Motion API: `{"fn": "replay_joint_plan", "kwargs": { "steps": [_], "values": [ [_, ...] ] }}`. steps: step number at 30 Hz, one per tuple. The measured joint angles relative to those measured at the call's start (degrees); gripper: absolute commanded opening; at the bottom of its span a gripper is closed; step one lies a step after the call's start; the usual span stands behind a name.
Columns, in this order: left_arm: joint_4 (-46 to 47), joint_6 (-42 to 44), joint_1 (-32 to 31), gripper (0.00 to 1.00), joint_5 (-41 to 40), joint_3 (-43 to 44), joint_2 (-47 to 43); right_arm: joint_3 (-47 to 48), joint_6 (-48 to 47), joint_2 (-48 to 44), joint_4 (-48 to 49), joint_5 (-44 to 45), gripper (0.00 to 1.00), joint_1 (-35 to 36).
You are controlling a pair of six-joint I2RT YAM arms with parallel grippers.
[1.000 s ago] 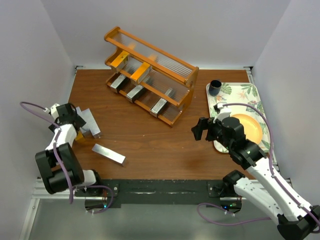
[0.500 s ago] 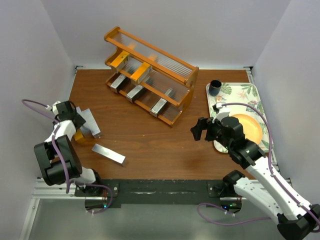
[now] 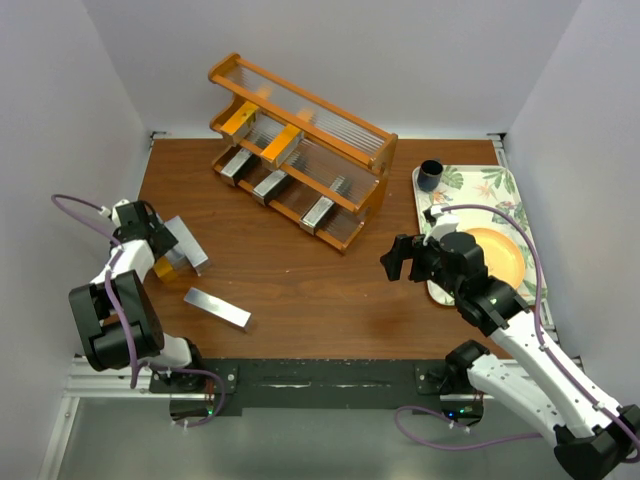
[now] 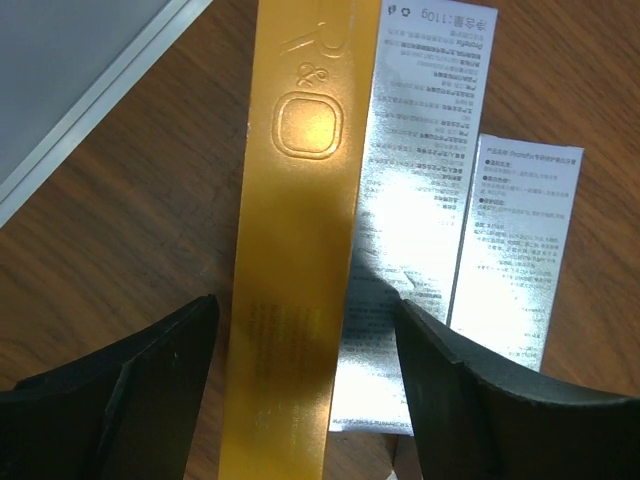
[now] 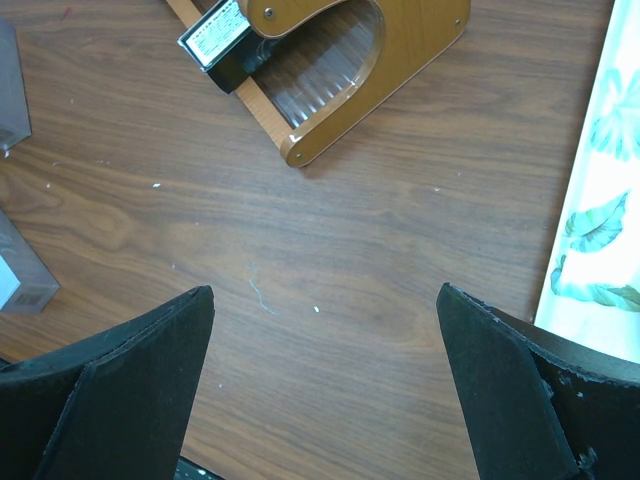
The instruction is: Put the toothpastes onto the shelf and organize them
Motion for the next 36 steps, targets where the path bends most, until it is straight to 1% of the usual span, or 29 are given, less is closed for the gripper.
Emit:
{"fn": "replay_joint_plan", "kwargs": {
  "steps": [12, 22, 27, 29, 34, 35, 36],
  "values": [
    [-2.43, -0.98, 0.57, 0.78, -7.13, -0.02, -1.4, 0.0, 0.0, 0.04, 0.09, -0.04, 0.98, 0.0],
    [-3.58, -1.92, 1.68, 0.78, -7.76, -0.02, -1.09, 0.0, 0.0, 0.04, 0.09, -0.04, 0.98, 0.0],
    [-3.48, -1.88, 1.75, 0.77, -6.75, -0.02, 1.05, -0.02, 0.0, 0.04, 0.11, -0.15, 0.99, 0.0],
    [-3.48, -1.86, 1.79, 0.75, -6.34, -0.02, 2.16, -0.02, 0.0, 0.04, 0.11, -0.17, 0.98, 0.0],
    [-3.48, -1.7, 1.79, 0.66, -5.38, -0.02, 3.8, -0.02, 0.0, -0.02, 0.13, -0.17, 0.98, 0.0],
    [-3.48, -1.68, 1.79, 0.63, -5.25, -0.02, 4.0, -0.02, 0.0, -0.02, 0.13, -0.2, 0.98, 0.0],
    [-3.48, -1.66, 1.79, 0.56, -5.14, -0.02, 4.15, -0.02, 0.0, -0.02, 0.13, -0.2, 0.98, 0.0]
  ]
}}
